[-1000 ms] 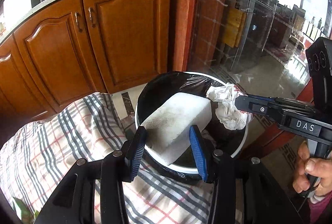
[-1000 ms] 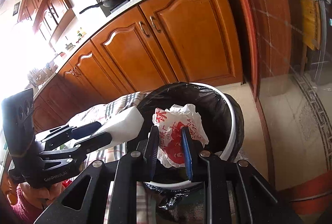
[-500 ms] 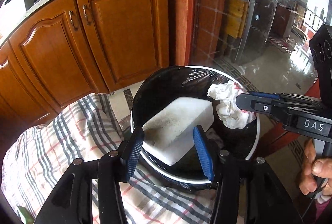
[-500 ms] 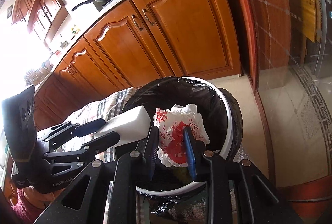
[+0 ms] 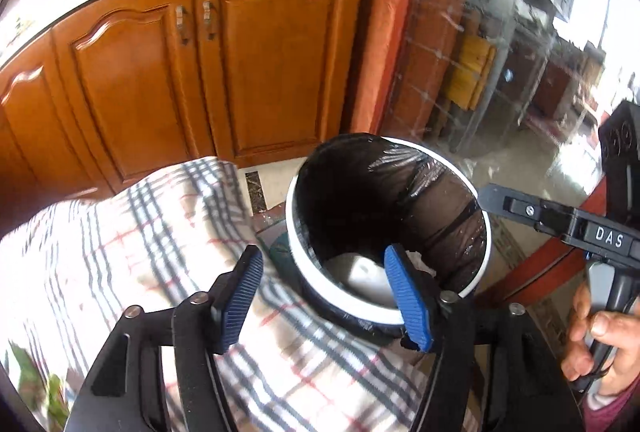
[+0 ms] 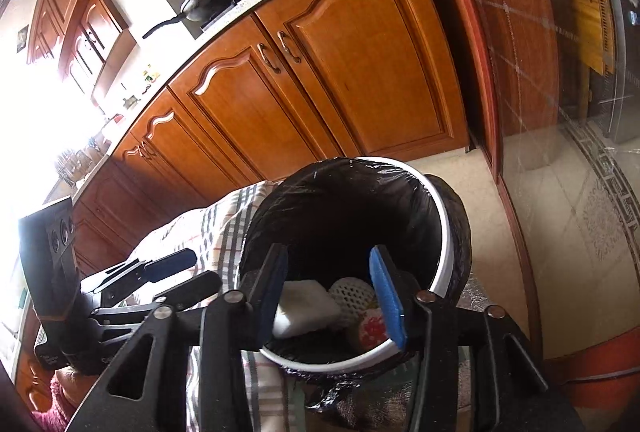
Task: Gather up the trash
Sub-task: 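Open both tools to drop the block and bag into the bin, then move both open tools back toward the remaining trash on the table, then grasp the orange snack bag with the left tool while the right grasps the red chip bag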
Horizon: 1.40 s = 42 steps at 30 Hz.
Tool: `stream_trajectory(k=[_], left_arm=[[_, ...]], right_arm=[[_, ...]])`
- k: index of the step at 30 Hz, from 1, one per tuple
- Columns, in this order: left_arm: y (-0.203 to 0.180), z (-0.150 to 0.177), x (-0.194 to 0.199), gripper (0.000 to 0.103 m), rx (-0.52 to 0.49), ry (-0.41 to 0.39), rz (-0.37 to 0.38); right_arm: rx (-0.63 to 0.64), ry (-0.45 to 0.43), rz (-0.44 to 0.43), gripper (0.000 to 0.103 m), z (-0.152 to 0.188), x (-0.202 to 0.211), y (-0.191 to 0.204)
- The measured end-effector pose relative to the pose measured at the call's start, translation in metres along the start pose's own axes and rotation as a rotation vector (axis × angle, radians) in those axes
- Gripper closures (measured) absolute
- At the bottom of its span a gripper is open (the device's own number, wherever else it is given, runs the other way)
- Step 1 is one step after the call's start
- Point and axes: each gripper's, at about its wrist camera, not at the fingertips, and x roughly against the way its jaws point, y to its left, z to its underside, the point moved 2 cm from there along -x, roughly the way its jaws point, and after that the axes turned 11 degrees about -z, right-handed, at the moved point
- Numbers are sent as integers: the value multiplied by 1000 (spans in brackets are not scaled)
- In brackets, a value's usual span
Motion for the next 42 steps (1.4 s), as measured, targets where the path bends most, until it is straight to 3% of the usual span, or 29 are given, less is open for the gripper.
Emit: stream_trajectory(k=[4, 5, 11, 19, 30, 42], left_arm=[[29, 26, 26, 30, 112, -51, 4], [35, 33, 33, 29, 138, -64, 4], [68, 75, 70, 26, 240, -118, -30], [109, 125, 114, 26, 339, -122, -63], [155, 176, 176, 26, 392, -130, -180], [188, 210, 220, 26, 440, -131, -265]], right_arm=[[-31, -37, -46, 24, 15, 5, 8], [-33, -47, -53, 23, 20, 5, 11], [-8, -70, -73, 20, 48, 6, 39], [27, -63, -120, 16, 73, 3, 77], [74, 22, -187, 16, 100, -25, 123], [155, 94, -244, 16, 115, -55, 171]])
